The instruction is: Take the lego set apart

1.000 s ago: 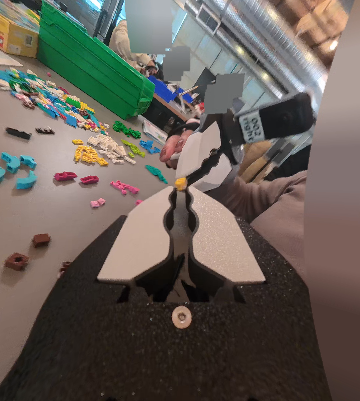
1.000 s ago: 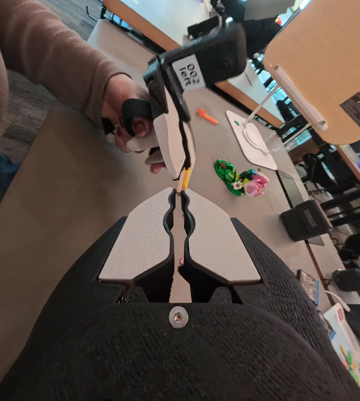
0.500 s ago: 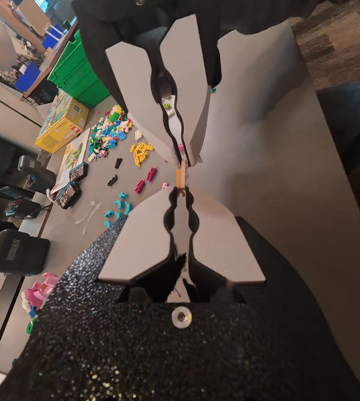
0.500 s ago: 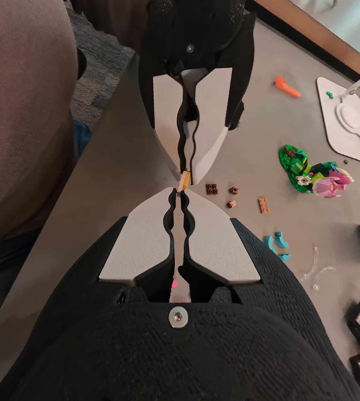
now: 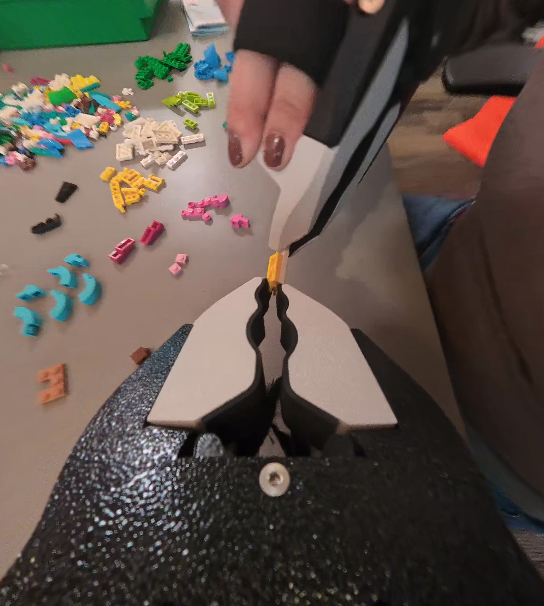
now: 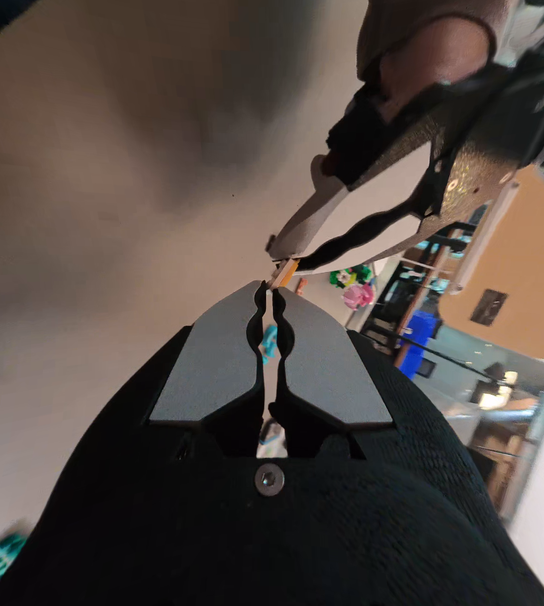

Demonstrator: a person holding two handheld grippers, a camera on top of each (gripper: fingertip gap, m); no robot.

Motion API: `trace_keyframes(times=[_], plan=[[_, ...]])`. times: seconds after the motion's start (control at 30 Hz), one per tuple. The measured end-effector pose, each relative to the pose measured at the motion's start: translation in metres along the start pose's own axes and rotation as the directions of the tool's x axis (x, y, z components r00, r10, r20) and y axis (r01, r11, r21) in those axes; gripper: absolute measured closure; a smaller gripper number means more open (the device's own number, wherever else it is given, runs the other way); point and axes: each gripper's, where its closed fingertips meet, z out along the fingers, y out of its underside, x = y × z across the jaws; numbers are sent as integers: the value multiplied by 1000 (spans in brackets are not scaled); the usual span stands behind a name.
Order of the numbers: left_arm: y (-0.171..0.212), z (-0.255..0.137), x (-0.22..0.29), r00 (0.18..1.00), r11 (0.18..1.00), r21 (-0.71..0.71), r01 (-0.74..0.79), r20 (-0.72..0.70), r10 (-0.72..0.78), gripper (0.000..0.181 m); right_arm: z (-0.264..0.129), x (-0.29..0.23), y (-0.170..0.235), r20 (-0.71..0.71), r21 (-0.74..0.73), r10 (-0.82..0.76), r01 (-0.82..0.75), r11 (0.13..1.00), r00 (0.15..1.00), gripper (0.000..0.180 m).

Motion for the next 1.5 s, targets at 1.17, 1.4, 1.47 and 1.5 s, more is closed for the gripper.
trace_keyframes(times=[1.17,1.4,1.47,1.5], plan=[[-19,-2,-42,924,970,214,116,334,-184,176,15,27,47,-263,-123,442,-484,867,858,177],[-23,-3,-29,896,968,28,-248,386,219,171,16,18,36,-133,-74,480,-492,868,867,176],[-21,-3,-26,890,957,-6,-291,364,273,172,16,16,33,-101,-52,491,-498,866,865,176],[-20,-2,-24,891,953,-18,-304,347,291,172,16,15,32,-83,-38,497,-501,865,864,176]])
